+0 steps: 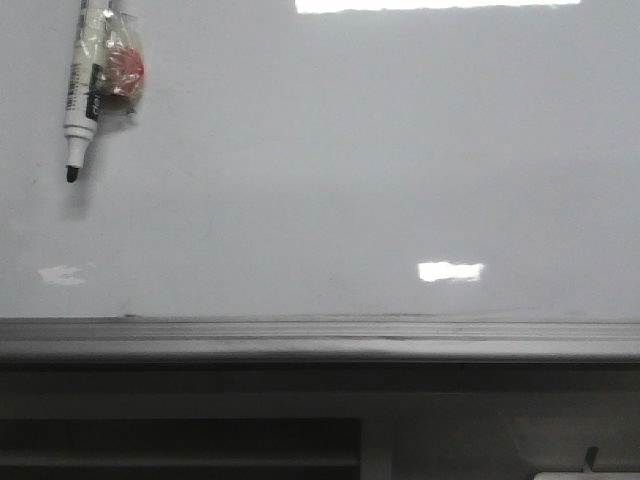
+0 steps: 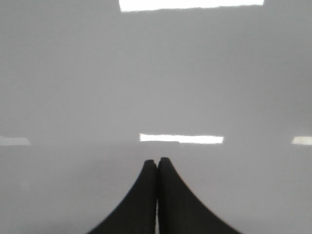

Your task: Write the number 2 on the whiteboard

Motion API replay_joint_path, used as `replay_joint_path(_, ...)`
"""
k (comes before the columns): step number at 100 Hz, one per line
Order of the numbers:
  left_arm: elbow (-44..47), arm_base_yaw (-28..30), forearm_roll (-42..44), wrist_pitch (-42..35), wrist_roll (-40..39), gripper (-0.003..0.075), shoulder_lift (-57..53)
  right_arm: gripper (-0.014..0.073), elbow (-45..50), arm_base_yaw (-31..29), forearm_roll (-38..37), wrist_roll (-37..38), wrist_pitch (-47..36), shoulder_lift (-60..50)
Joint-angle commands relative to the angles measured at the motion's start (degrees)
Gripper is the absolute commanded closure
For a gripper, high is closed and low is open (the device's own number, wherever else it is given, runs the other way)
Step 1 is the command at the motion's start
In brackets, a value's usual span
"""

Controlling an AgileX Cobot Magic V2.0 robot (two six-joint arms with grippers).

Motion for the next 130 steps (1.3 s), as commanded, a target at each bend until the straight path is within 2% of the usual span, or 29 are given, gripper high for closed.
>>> replay_joint_path(1, 0.7, 0.1, 0.0, -4.6, -0.6, 0.0740, -1.6, 0.0662, 1.4, 0.1, -0.1, -0.1, -4.8, -0.7)
replay_joint_path(71, 0.7, 0.1, 0.0, -4.6, -0.6, 0.0740, -1.6, 0.0662, 1.4, 0.1, -0.1, -0.1, -4.8, -0.7)
replay_joint_path(90, 0.7, 0.1, -0.1, -5.0, -0.6, 0.0740, -1.6, 0.0662, 1.4, 0.1, 0.7, -0.1, -7.4, -0.7)
replay_joint_path(99, 0.7, 0.1, -3.4, -6.1, -0.6, 0.0740, -1.6, 0.0662, 1.4, 0.1, 4.2, -0.1, -7.4, -0.7)
replay_joint_path(130, 0.5, 0.1, -26.9, -12.6, -0.6, 0.0741, -1.6, 0.0662, 1.3, 0.1, 30.5, -0.1, -7.7, -0.7)
